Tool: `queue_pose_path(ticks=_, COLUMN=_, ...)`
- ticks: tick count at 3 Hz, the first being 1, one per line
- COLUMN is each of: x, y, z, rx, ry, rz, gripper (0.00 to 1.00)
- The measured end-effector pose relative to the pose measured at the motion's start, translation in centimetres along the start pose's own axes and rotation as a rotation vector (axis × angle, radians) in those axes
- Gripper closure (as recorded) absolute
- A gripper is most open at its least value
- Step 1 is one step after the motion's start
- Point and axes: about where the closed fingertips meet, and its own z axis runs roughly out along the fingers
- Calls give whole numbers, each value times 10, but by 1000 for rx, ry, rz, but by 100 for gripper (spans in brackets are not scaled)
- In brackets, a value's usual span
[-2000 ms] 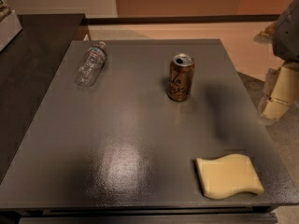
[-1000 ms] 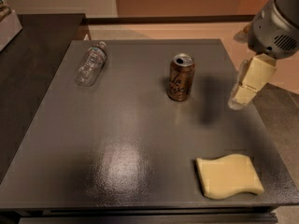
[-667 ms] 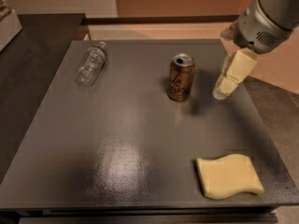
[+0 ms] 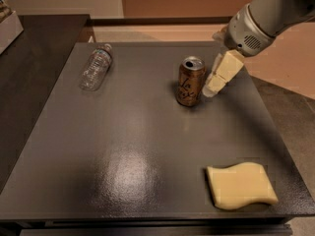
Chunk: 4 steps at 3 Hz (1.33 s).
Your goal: Move orange can near sponge
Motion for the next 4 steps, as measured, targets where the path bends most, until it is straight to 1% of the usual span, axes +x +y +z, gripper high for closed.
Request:
queue_pose_path(ticks=1, x=-9, y=-4, z=20, rx=-25, ry=-24, rz=-12, gripper=0)
queue_pose_path(ticks=2, x=-16, y=-1, z=34, rx=-58, ry=-49, rz=-25, gripper=18)
queue_pose_path(ticks=3, x=-20, y=4, z=39, rx=-83, ry=-72, rz=-34, gripper=42)
queue_pose_path(ticks=4, x=-25, y=9, z=31, rx=-99, ry=-92, rz=-41, gripper=64)
